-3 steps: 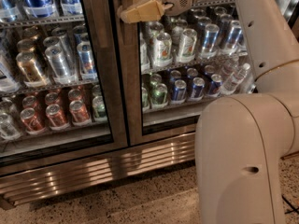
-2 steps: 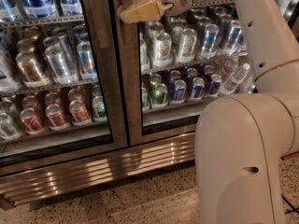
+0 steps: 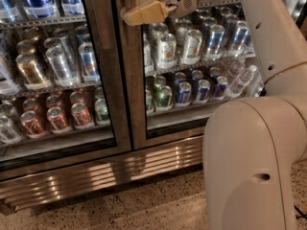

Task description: Open right fridge door

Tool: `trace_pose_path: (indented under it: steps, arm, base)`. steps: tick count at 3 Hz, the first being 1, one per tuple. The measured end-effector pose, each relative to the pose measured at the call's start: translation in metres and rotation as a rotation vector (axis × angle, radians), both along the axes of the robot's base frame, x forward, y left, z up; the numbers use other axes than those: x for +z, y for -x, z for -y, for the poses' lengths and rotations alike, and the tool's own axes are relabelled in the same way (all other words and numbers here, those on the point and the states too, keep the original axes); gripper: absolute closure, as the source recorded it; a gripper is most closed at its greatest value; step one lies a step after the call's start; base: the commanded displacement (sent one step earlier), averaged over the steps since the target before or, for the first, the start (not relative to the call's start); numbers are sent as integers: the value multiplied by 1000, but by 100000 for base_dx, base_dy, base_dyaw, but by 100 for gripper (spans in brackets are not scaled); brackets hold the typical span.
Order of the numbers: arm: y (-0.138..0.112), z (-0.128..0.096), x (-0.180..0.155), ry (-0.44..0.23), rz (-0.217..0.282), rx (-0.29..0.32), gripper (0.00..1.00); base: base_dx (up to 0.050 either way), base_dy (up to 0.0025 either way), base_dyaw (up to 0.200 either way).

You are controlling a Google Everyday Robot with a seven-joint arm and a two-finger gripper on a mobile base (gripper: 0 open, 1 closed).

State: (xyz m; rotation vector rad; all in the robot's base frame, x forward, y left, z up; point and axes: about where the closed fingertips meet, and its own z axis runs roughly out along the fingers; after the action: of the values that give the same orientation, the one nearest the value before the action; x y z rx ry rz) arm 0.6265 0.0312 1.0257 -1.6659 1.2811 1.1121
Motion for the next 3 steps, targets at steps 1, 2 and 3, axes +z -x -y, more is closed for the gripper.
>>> trace_pose_path:
  steps: [1, 2, 3]
  arm:
    - [0, -3, 1, 0, 0, 0, 100]
    - [3, 1, 5, -4, 17, -14, 100]
    - [5, 9, 11, -11, 59, -44, 100]
  base:
    - [0, 0, 0]
    - [0, 0, 0]
    - [0, 0, 0]
